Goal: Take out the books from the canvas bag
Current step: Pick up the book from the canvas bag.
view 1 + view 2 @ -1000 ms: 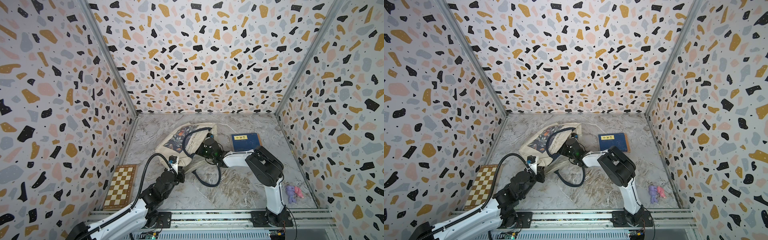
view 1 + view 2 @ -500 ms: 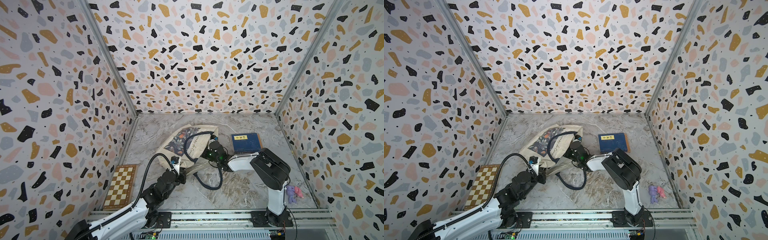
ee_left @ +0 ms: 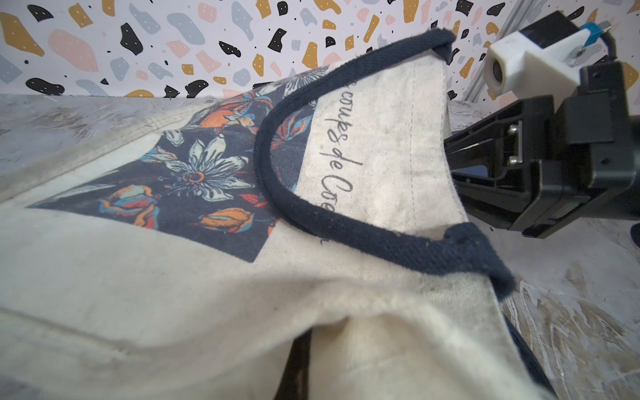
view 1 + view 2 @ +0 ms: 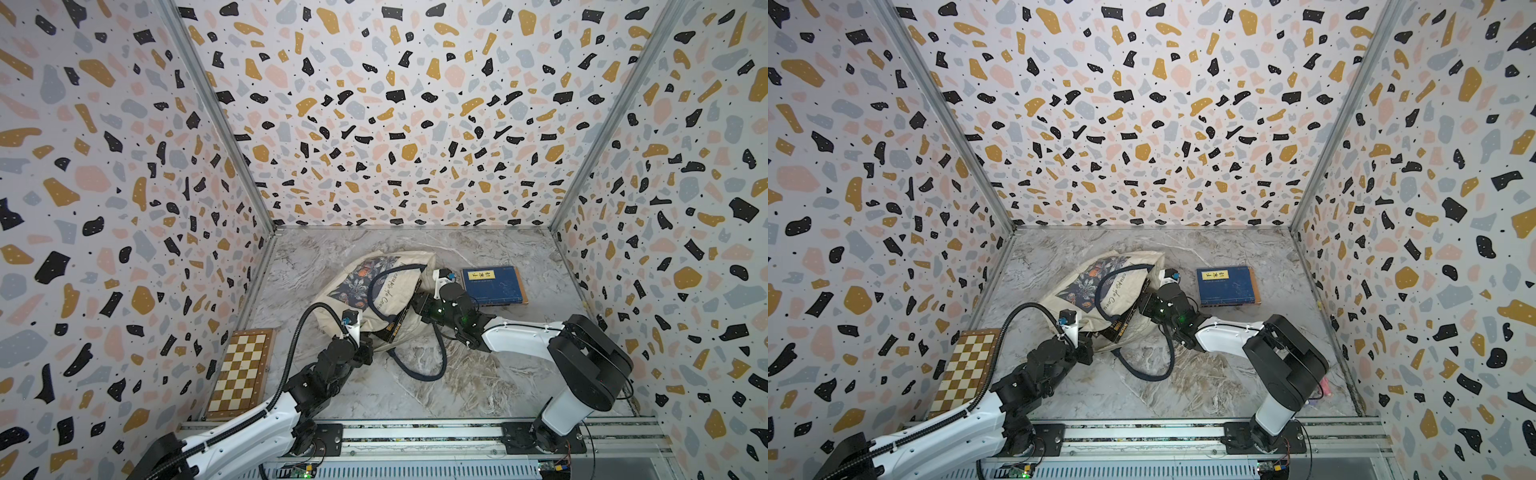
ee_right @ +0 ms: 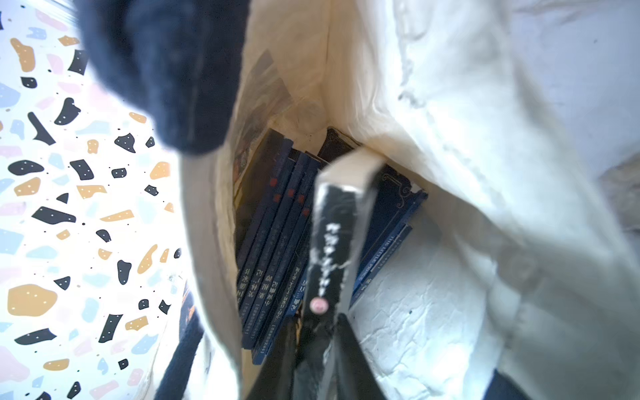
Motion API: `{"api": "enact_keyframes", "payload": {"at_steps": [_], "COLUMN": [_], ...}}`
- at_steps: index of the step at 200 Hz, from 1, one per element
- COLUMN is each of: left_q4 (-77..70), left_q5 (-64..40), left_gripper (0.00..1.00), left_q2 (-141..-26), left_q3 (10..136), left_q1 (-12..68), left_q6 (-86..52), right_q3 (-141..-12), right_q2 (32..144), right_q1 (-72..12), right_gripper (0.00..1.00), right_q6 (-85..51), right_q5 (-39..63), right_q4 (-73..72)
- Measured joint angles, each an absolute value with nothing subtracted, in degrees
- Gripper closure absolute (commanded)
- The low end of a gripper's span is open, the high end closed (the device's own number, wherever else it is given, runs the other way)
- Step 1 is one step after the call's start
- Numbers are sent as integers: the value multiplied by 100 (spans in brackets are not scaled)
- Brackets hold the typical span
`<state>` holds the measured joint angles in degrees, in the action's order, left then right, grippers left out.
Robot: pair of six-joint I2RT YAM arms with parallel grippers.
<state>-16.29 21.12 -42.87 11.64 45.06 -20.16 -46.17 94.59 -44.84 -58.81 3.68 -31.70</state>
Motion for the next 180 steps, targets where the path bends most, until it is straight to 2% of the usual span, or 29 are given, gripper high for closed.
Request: {"api": "enact_keyframes", "payload": {"at_steps": [14,34,68,93,122,146,165,180], "left_q4": [-1623,-1577,-1546,-1546,-1540,-1490,-1422,-1400], "left_q5": [2143,2154,2152,2152,2152,2156,2191,2237], "left_gripper": [100,100,100,100,100,100,100,100], "left_q2": [-4250,-4233,-4233,-4228,-4209,-4143,-4069,-4036], "left_q3": [1164,1164,1164,1164,1164,1162,1162,1160], "left_q1": [4506,4506,4506,4506,4504,4504,4504,4504], "left_q6": [-2016,-2018,-2018,-2018,-2018,-2016,-2018,-2023], "right_q3": [-4613,-4530,-4368,-4366,-4357,-4294,-4219,-4075], "right_q2": [9529,9585,9596,9668,10033,10055,9959,9769], "right_q1": [-4471,-4482,-4641,-4915,-5186,-5288,-5284,-5284], "right_gripper": [52,46,41,42,51,71,83,88], "right_q6": [-5872,-5909,-5977,-6117,-6351,-6407,-6473,-6543], "right_q5": [460,532,467,322,185,5,-119,-204], "right_q4": [-3177,-3238,-3297,-3330,-3485,-3522,-3566,-3553]}}
